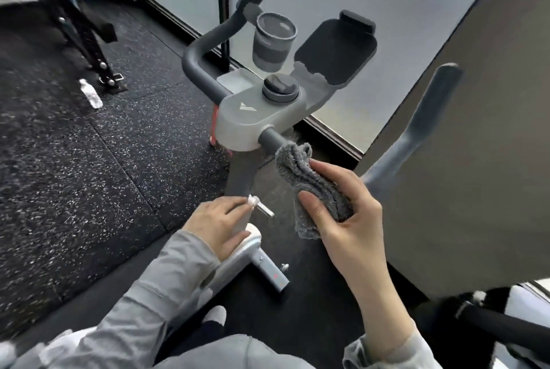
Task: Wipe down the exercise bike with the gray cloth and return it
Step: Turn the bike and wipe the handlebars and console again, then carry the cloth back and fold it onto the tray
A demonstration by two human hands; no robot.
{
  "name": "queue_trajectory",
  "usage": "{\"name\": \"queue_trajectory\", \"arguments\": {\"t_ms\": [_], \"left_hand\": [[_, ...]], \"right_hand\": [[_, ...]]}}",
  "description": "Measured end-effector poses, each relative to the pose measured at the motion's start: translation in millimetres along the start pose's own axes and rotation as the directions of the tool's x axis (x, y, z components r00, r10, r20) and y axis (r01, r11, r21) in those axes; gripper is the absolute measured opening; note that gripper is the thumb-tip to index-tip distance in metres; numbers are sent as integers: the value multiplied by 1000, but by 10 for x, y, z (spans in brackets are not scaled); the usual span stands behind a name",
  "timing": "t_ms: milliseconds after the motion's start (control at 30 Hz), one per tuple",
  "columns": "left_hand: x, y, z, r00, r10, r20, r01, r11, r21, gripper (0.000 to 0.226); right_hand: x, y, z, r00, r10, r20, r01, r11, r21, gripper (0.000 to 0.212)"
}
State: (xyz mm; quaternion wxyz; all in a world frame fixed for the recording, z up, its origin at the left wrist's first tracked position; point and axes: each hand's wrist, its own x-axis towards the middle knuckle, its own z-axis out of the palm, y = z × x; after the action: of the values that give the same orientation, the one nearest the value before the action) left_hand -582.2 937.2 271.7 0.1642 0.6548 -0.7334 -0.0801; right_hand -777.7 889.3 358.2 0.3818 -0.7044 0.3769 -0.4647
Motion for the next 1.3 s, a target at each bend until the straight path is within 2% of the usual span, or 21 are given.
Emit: {"name": "queue_trajectory", "arguments": {"t_ms": [100,233,400,600,733,833,967,1067,1300], "left_hand": [[-293,96,320,984,-174,49,176,984,-39,54],[-853,137,785,865,-471,173,476,879,16,55],[-1816,192,1164,604,-722,338,735,668,116,52],[-2933,431,1335,308,-874,377,918,377,125,49],[-3534,676,1317,92,-915,392,988,132,76,48],[-3944,820,1296,-22,-927,375,1000,-16,19,46],[-4504,981,1321,-116,-896,429,991,-134,-11,50],[-5024,1051,1352,-184,-848,497,978,-206,10,57],[-6379,1207,1461,-269,-768,581,930,-364,-50,63]], "right_hand": [[-192,72,-150,996,-32,83,31,999,11,35],[-444,187,-239,976,-46,214,39,999,37,34],[-748,234,-124,921,-65,385,27,994,103,32],[-1060,188,234,828,-102,551,15,987,160,33],[-1284,27,551,725,-155,671,23,979,201,34],[-1521,-149,835,637,-176,750,18,977,215,34],[-1966,-475,1217,551,-227,803,71,972,225,31],[-2446,-786,1521,509,-227,830,47,970,237,32],[-3695,-1458,2239,474,-210,855,1,971,238,31]]}}
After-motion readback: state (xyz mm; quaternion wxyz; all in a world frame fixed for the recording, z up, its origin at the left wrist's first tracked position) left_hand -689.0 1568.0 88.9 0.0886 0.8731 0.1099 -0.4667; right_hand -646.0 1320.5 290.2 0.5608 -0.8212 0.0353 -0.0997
